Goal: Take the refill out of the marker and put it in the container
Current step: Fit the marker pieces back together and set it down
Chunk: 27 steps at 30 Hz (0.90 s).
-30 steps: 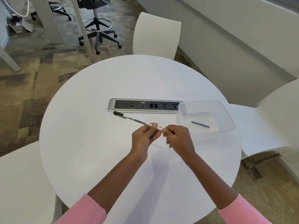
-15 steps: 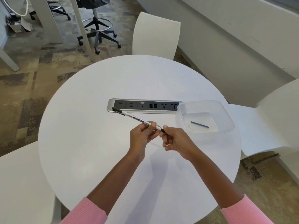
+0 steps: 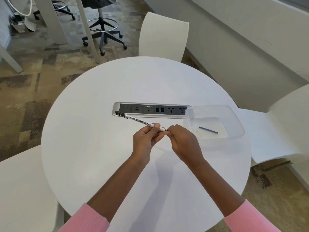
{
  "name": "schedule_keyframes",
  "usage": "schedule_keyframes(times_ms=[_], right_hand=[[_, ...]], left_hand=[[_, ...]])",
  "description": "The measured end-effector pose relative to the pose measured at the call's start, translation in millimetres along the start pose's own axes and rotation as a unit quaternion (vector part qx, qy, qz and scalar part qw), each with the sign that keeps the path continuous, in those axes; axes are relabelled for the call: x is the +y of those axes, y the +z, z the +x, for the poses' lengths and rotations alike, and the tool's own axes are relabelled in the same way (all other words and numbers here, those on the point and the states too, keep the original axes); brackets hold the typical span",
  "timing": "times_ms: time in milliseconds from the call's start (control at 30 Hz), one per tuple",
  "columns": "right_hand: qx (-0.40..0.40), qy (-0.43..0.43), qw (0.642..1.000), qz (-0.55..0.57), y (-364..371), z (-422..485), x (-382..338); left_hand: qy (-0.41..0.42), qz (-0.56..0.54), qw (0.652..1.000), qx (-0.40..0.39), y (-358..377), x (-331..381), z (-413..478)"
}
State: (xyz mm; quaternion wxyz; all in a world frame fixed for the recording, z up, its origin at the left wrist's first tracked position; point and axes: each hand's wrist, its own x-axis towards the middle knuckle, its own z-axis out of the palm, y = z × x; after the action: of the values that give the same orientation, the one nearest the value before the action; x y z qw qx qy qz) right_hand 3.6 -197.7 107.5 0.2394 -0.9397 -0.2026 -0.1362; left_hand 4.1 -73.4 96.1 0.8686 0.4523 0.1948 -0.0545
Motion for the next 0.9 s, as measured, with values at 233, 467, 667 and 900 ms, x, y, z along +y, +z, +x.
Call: schedule_keyframes(times_ms=[233, 467, 667, 900], right_hand=[[-0.018, 0.143, 0.981, 0.127, 8.8, 6.1, 0.0], [-0.178, 0.364, 0.848, 0.341, 3.9, 20.4, 6.1], [-0.309, 0.505, 0.585, 0.555, -0.6, 25.2, 20.3], [-0.302, 0.470, 0.563, 0.609, 6.4, 22.4, 14.2]], left_hand=[[0.007, 0.021, 1.000, -0.007, 2.6, -2.4, 3.1], [-0.001, 0.059, 0.998, -0.007, -2.3, -9.8, 3.0], [0.012, 0.088, 0.996, -0.026, -4.9, -13.2, 2.4], [0.007, 0.073, 0.997, -0.022, -11.7, -8.0, 7.6]])
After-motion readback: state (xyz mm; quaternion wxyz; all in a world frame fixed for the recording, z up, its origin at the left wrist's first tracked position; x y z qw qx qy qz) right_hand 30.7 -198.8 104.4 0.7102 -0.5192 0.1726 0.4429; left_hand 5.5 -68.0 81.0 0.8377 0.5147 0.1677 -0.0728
